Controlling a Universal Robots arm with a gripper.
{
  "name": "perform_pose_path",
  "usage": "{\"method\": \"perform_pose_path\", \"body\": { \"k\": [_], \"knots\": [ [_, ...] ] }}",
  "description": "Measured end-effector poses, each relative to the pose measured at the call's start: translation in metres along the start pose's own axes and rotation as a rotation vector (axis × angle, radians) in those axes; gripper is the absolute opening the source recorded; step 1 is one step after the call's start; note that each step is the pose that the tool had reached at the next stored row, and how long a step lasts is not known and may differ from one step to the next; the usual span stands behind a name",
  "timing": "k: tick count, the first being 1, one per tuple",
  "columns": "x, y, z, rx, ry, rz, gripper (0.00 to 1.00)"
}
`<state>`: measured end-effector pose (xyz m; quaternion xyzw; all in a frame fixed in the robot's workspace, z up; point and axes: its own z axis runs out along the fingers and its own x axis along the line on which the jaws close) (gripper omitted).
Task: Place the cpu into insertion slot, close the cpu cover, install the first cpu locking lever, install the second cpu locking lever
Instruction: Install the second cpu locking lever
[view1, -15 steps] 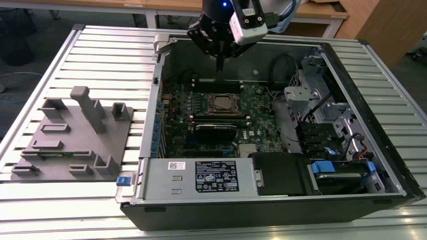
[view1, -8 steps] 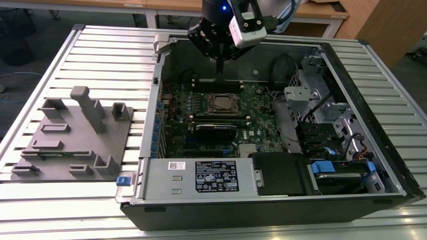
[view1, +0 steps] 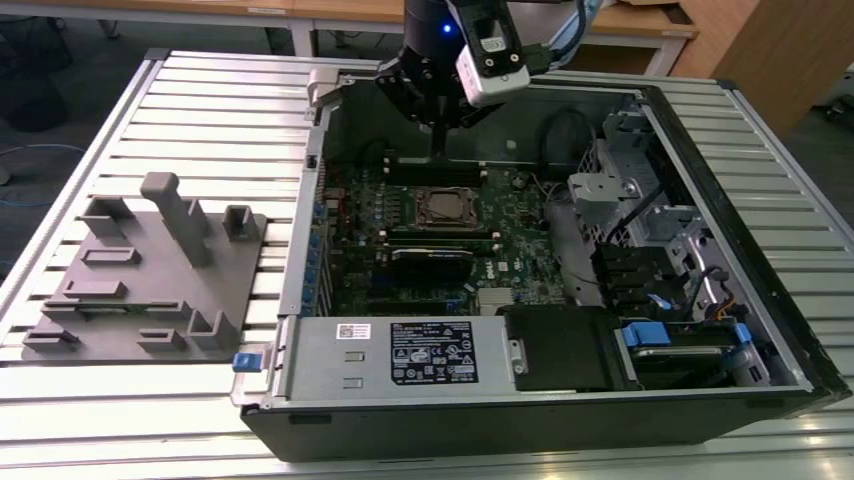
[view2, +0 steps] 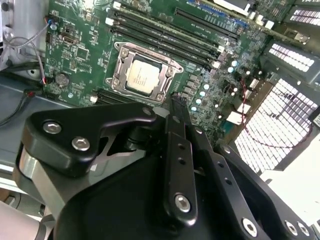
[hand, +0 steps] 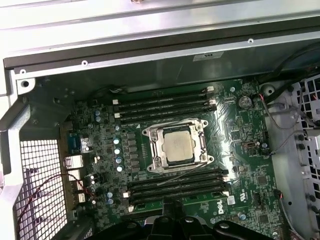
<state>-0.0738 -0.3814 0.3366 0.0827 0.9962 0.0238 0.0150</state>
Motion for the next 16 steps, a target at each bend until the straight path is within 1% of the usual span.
{"method": "perform_pose_path", "body": {
  "k": [1, 5, 8, 11, 14, 16],
  "knots": [
    [0.0000, 0.0000, 0.0003, 0.0000, 0.0000, 0.000, 0.11],
    [0.0002, -0.0003, 0.0067, -0.0004, -0.0005, 0.000, 0.11],
    [0.0002, -0.0004, 0.0074, -0.0001, -0.0004, 0.000, 0.11],
    [0.0003, -0.0006, 0.0117, -0.0002, -0.0006, 0.000, 0.11],
    [0.0003, -0.0006, 0.0119, 0.0005, -0.0005, 0.000, 0.11],
    [0.0004, -0.0007, 0.0143, 0.0000, -0.0007, 0.000, 0.11]
  ]
}}
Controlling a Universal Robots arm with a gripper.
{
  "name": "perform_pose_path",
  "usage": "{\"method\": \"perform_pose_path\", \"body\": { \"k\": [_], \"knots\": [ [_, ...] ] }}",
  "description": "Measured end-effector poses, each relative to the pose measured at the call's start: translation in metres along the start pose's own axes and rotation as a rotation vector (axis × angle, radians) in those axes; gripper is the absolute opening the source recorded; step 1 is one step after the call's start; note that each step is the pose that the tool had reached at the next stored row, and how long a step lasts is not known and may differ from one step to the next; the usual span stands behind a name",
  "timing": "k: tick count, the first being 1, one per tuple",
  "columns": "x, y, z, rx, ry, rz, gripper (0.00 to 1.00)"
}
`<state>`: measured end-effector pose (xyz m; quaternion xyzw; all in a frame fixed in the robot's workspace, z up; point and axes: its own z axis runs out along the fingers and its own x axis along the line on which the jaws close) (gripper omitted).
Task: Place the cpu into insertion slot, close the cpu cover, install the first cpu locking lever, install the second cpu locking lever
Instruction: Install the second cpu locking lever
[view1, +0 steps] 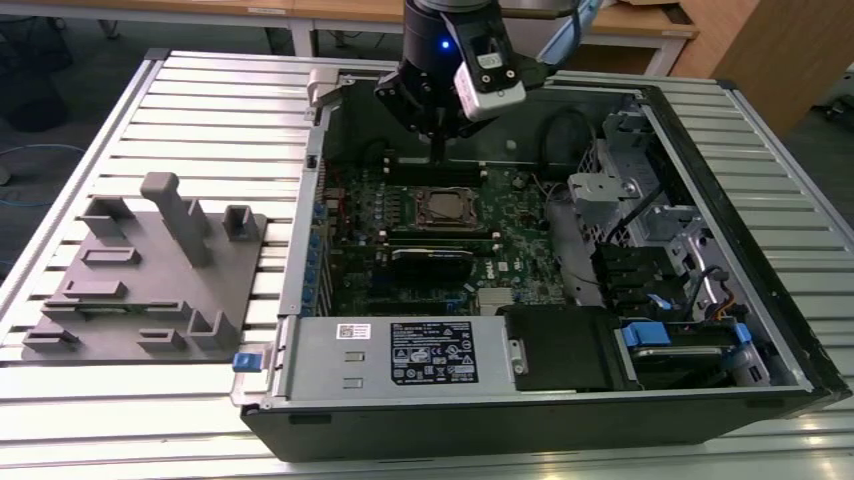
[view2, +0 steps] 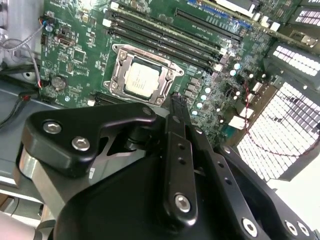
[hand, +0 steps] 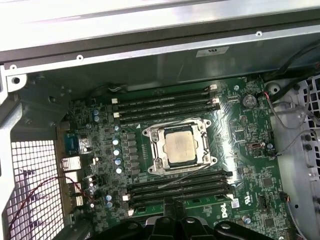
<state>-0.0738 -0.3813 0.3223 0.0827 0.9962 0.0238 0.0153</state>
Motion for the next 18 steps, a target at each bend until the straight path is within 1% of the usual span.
{"method": "perform_pose_path", "body": {
  "k": [2, 5, 7, 10, 14, 17, 18],
  "knots": [
    [0.0001, -0.0001, 0.0024, 0.0001, 0.0000, 0.000, 0.11],
    [0.0001, -0.0001, 0.0032, 0.0001, 0.0000, 0.000, 0.11],
    [0.0001, -0.0003, 0.0062, 0.0001, -0.0001, 0.000, 0.11],
    [0.0002, -0.0003, 0.0072, 0.0005, 0.0001, 0.000, 0.11],
    [0.0003, -0.0007, 0.0134, 0.0002, -0.0002, 0.000, 0.11],
    [0.0004, -0.0007, 0.0140, 0.0003, -0.0002, 0.000, 0.11],
    [0.0004, -0.0008, 0.0153, 0.0001, -0.0003, 0.000, 0.11]
  ]
}}
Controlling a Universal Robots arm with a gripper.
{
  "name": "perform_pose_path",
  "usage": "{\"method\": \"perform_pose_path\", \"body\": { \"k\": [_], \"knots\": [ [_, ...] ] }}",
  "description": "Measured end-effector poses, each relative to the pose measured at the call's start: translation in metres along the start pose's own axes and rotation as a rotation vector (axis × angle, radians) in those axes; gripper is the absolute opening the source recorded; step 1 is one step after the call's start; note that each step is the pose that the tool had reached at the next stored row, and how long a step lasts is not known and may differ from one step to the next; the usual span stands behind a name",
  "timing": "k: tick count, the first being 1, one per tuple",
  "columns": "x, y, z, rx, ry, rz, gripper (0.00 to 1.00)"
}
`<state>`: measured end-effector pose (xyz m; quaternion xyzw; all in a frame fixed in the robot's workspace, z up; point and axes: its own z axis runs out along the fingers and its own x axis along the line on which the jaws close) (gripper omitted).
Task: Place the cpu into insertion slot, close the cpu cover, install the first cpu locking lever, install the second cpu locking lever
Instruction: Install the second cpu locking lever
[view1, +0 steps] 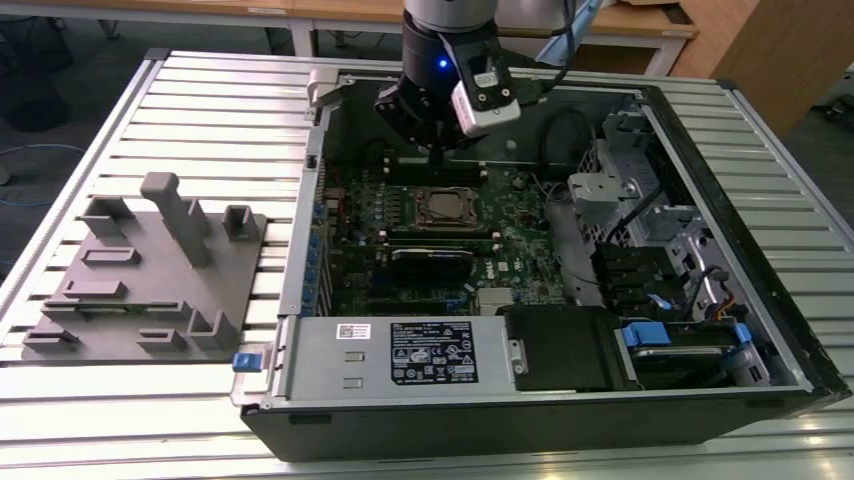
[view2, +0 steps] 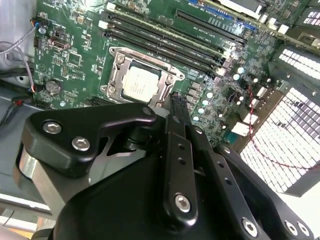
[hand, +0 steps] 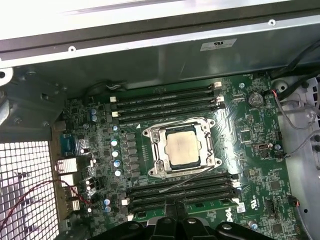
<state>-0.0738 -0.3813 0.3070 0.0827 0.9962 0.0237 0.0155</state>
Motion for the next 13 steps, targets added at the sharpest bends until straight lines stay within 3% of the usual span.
{"method": "perform_pose_path", "body": {
  "k": [13],
  "knots": [
    [0.0004, -0.0007, 0.0139, 0.0003, -0.0005, 0.000, 0.11]
  ]
}}
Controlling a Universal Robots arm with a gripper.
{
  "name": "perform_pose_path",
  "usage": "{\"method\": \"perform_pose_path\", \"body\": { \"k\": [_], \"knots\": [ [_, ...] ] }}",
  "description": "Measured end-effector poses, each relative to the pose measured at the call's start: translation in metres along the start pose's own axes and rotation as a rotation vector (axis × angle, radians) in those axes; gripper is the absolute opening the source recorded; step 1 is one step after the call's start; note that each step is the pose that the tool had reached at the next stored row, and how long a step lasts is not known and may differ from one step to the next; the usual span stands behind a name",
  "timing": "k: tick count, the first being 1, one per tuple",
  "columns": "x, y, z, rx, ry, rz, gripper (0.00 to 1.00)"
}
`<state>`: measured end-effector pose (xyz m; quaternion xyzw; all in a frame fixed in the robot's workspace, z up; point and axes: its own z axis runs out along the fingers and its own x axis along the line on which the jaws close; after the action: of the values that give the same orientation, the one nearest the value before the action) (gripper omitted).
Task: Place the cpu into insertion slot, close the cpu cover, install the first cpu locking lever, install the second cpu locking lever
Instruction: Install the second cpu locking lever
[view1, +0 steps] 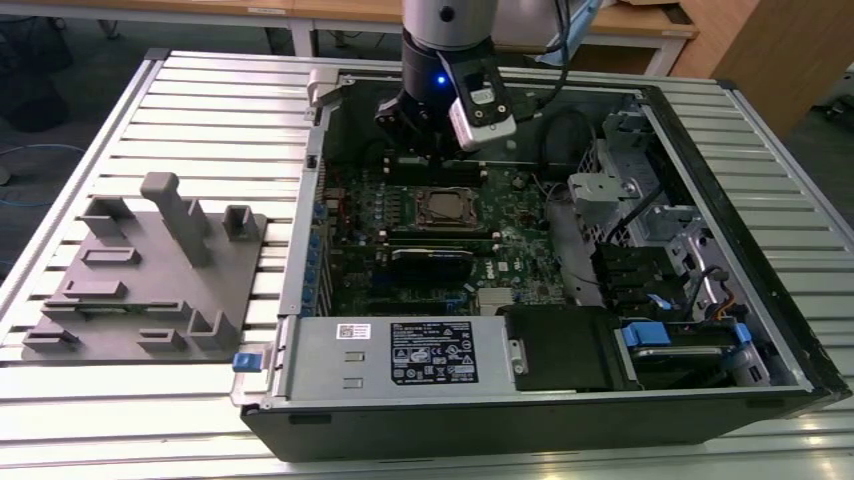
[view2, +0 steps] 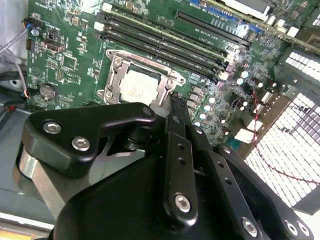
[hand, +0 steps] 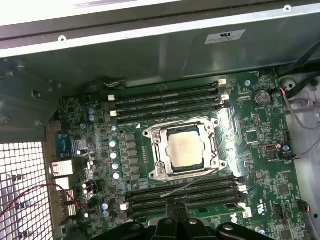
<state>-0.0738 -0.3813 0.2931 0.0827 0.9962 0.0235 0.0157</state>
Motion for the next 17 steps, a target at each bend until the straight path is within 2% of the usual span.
{"method": "perform_pose_path", "body": {
  "k": [4, 9, 13, 17],
  "knots": [
    [0.0000, 0.0000, 0.0007, -0.0004, -0.0002, 0.000, 0.11],
    [0.0002, -0.0004, 0.0081, -0.0006, -0.0021, 0.000, 0.11],
    [0.0002, -0.0004, 0.0091, 0.0000, -0.0024, 0.000, 0.11],
    [0.0004, -0.0008, 0.0161, -0.0003, -0.0045, 0.000, 0.11]
  ]
}}
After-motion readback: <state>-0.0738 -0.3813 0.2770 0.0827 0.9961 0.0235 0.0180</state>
